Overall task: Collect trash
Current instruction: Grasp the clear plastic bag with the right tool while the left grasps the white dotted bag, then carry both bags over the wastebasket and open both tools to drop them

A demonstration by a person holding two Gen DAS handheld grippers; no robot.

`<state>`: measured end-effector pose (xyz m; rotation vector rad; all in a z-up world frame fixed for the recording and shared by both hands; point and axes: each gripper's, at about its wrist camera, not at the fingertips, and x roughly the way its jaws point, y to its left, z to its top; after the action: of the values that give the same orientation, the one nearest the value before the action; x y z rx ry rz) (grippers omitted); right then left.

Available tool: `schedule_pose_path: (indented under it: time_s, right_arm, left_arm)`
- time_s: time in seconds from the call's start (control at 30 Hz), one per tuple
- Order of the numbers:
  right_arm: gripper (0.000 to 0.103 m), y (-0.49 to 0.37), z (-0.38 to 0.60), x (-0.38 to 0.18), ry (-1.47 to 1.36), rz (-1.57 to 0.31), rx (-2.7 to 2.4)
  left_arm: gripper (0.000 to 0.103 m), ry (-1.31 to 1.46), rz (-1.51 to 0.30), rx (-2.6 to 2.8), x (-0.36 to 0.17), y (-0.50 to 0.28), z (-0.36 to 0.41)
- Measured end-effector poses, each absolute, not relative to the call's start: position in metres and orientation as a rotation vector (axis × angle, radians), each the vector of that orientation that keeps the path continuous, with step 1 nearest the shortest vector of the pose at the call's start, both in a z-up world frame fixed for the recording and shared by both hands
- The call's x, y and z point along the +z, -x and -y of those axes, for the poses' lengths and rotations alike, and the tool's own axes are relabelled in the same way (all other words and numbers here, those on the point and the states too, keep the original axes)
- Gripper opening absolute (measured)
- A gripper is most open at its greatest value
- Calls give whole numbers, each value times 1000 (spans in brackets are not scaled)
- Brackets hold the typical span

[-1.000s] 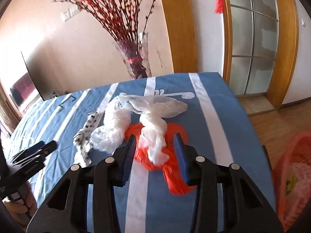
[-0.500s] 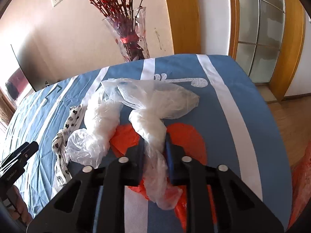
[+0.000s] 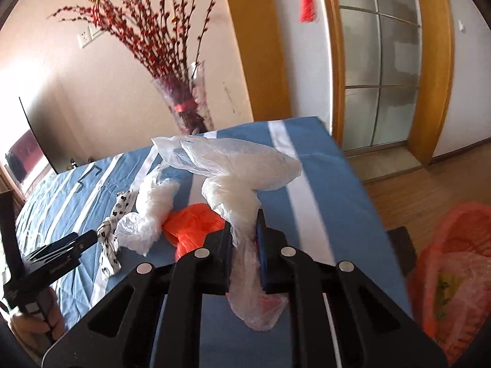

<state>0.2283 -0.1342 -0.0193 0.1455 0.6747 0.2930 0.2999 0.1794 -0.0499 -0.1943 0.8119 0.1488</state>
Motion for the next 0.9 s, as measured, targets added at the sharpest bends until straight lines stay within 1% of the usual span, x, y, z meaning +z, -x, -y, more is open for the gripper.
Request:
schedule_pose_path:
  time_s: [0.17, 0.23, 0.3, 0.33, 0.37, 0.43, 0.63, 0.9]
  right_arm:
    - [14, -212, 150, -20, -148, -672, 273]
    - [14, -208, 155, -23, -148, -677, 267]
    - [14, -203, 159, -24, -150, -681, 263]
    - [14, -202, 160, -24, -152, -682, 262]
    - [14, -200, 162, -24, -156, -684, 260]
    - [14, -196, 165, -25, -162, -686, 259]
    - [14, -175, 181, -19, -175, -673, 254]
    - [14, -138, 209, -9, -194, -641, 228]
  left_arm:
    - [62, 186, -844, 151, -59, -312, -170]
    - [60, 181, -863, 162, -63, -317, -169]
    - [48, 181, -867, 173, -64, -319, -169]
    - [33, 182, -871, 165, -64, -320, -169]
    - [22, 167, -871, 174, -64, -321, -168]
    - [16, 161, -874, 167, -65, -321, -167]
    - [15, 161, -849, 163, -51, -303, -164]
    - [15, 135, -776, 113, -8, -271, -135]
